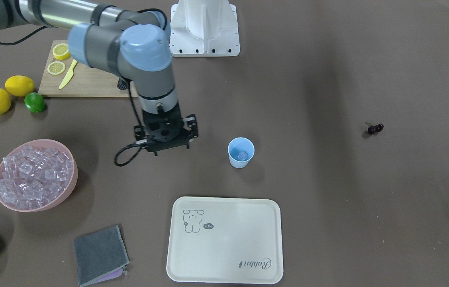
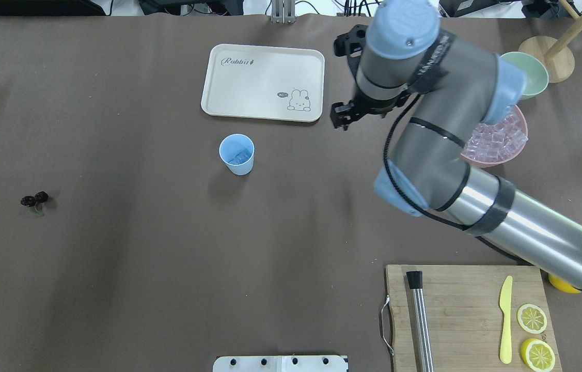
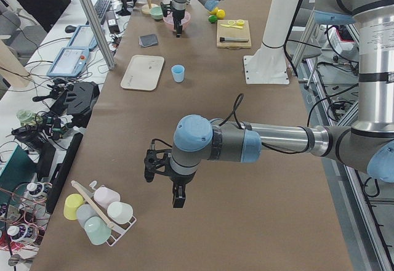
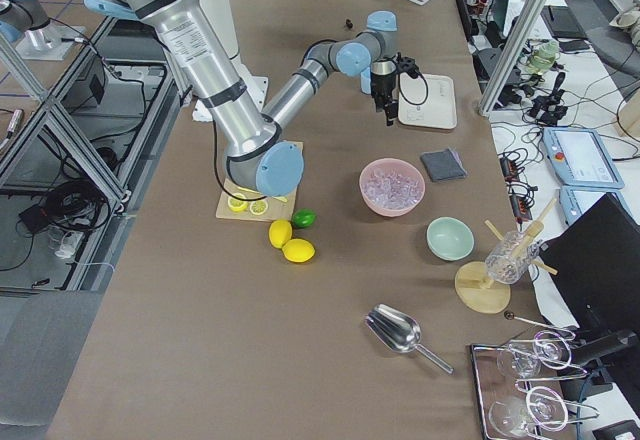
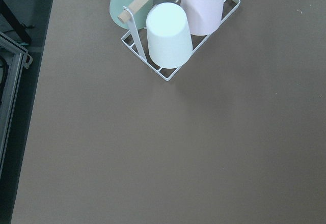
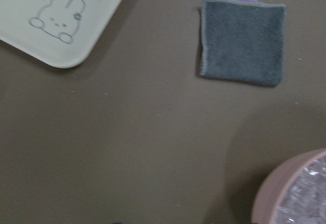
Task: Put ice and cherries in cup
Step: 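Release the ice into the cup and swing the right gripper back to the bowl, then grasp another ice cube from the pink bowl with the right gripper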
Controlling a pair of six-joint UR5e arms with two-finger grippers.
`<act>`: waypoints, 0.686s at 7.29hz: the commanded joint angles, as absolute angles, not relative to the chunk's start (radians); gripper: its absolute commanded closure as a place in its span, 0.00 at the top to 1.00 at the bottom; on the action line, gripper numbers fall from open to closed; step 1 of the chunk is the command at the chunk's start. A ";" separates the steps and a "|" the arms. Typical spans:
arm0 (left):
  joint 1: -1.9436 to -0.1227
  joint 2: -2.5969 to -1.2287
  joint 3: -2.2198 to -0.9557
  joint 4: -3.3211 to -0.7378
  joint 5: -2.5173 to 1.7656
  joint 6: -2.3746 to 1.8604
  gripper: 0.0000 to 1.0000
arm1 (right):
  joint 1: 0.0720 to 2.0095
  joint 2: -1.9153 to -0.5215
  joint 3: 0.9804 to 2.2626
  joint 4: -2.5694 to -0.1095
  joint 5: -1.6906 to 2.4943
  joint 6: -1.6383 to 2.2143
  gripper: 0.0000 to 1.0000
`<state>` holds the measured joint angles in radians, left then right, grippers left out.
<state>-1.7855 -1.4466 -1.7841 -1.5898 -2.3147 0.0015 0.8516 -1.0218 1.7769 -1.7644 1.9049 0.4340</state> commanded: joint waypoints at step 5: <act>-1.786 -1.447 -1.792 -1.591 -2.316 0.002 0.98 | 1.023 -1.270 1.735 -1.741 1.904 0.227 0.81</act>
<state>-1.7855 -1.4465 -1.7911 -1.5901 -2.3161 0.0015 1.0204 -1.2662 1.7721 -1.7433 1.9104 0.2247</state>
